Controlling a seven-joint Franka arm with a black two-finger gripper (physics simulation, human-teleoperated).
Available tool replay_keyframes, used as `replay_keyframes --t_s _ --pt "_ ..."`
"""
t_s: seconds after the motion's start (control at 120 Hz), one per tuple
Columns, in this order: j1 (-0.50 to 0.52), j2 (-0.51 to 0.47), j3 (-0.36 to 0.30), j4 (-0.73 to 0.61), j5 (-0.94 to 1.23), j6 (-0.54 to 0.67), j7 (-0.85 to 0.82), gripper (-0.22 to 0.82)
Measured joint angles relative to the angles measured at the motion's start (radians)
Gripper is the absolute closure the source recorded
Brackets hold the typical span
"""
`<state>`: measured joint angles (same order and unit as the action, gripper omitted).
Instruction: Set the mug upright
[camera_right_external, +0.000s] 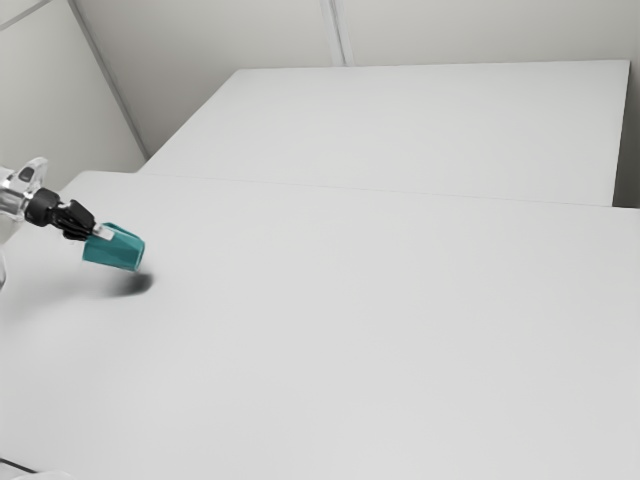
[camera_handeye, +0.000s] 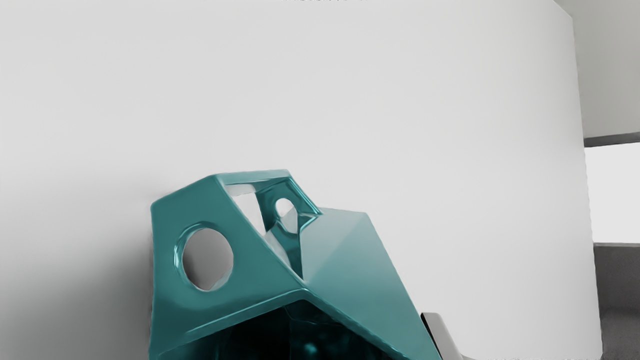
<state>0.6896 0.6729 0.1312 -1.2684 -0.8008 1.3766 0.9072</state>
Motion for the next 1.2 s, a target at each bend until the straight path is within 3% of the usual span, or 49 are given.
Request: replay_keyframes --t_s 0.233,0.408,0.717,0.958,1.2 --pt "-0.168 -0.192 -0.005 -0.141 0.129 0.048 -0.029 0.79" --pt "-0.353 -0.341 -0.005 -0.256 0.32 0.182 -0.093 0.79" --pt "-0.58 -0.474 -0.007 -0.457 0.6 0.444 -0.264 0.79" --pt "-0.613 -0.571 -0.072 -0.669 0.722 0.639 -0.408 0.79" --pt "-0.617 -0.558 -0.123 -0.735 0.749 0.748 -0.511 0.79"
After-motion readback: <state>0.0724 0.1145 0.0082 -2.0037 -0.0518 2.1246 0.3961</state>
